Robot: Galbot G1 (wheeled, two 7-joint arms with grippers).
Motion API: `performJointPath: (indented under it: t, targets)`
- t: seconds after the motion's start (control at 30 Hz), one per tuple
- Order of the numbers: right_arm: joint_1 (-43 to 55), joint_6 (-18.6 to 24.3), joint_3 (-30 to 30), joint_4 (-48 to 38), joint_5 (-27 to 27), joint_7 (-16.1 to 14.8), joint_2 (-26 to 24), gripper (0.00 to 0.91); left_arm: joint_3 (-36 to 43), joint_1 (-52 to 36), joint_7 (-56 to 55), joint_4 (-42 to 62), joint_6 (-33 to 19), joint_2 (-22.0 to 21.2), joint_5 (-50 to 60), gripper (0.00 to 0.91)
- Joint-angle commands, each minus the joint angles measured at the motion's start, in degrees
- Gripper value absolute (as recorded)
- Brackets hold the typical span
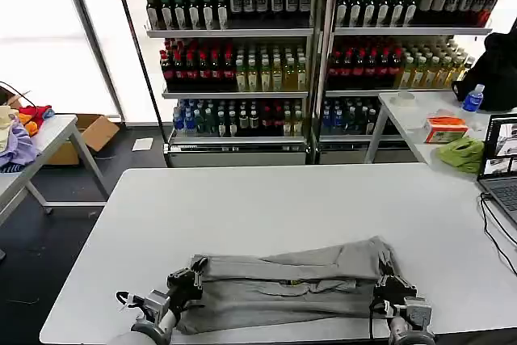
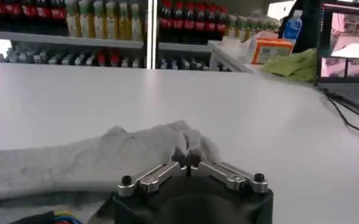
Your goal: Fold and organize the clothes.
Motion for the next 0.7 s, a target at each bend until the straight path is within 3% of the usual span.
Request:
performJointPath:
  t: [0.03,0.13,0.2,0.23,0.27,0.3,0.33,0.37,0.7]
  targets:
    - [-1.68,0.4,-0.31,-0.43,-2.02,0.03,0.36,0.0,0.04,2.39,-0.11,-0.99,-0.51,-0.49,2.35,0.01]
    - [-2.15,0.92,-1.07,-0.73,-3.74,0.35,0.6,0.0,-0.03,2.17,-0.09,-0.59,-0.62,-0.49,2.96,0.01]
    - [-2.36,1.21,-1.31,-1.07,-4.48,0.67,1.0,0.06,0.05,1.74,-0.08,-0.03,-0.83,-0.49,4.03,0.01]
    - [-2.38,1.21,-1.38,-1.13,-4.57,0.67,1.07,0.232,0.05,1.61,-0.1,0.05,-0.86,-0.51,4.22,0.01]
    - [-2.38,1.21,-1.46,-1.2,-4.58,0.91,1.2,0.494,0.07,1.41,-0.21,-0.08,-0.84,-0.55,4.34,0.081]
    - [-2.38,1.26,-1.48,-1.28,-4.67,1.0,1.27,0.494,0.09,1.32,-0.34,-0.22,-0.78,-0.62,4.38,0.282]
    - [-2.38,1.36,-1.47,-1.27,-4.84,1.16,1.31,0.826,0.1,1.29,-0.51,-0.3,-0.71,-0.65,4.47,0.715]
    - [-2.33,1.73,-1.35,-1.26,-5.13,1.31,1.39,0.907,0.07,1.14,-0.67,-0.36,-0.62,-0.7,4.93,0.907]
    - [-1.88,3.5,1.81,4.47,-4.3,2.12,1.17,0.907,-2.03,1.5,-2.78,-5.72,0.08,-1.86,6.07,0.907]
